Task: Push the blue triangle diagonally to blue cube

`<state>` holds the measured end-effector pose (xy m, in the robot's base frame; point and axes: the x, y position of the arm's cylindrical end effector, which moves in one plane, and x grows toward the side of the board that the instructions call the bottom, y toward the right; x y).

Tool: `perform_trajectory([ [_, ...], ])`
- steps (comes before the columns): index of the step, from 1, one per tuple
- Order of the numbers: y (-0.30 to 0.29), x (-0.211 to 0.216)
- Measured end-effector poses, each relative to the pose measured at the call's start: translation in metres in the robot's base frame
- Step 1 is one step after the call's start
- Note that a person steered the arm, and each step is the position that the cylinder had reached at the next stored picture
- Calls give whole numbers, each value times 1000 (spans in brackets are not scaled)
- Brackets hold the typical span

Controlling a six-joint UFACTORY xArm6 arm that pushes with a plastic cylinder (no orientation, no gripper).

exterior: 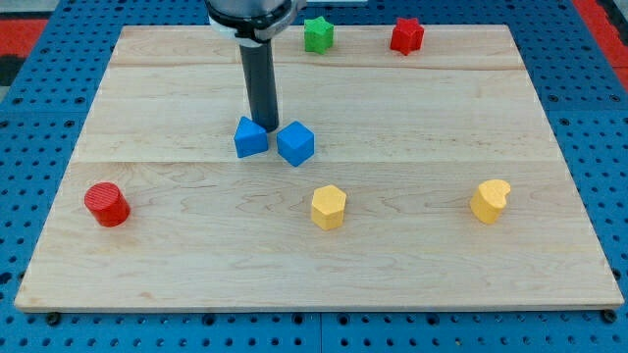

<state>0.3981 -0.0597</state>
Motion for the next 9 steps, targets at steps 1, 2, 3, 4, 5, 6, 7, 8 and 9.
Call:
perform_trajectory([
  [1, -11, 24],
  [2, -21, 34],
  [3, -26, 35],
  [4, -36, 35],
  [5, -40, 17],
  [6, -61, 15],
  [7, -69, 15],
  [8, -69, 22],
  [9, -69, 30],
])
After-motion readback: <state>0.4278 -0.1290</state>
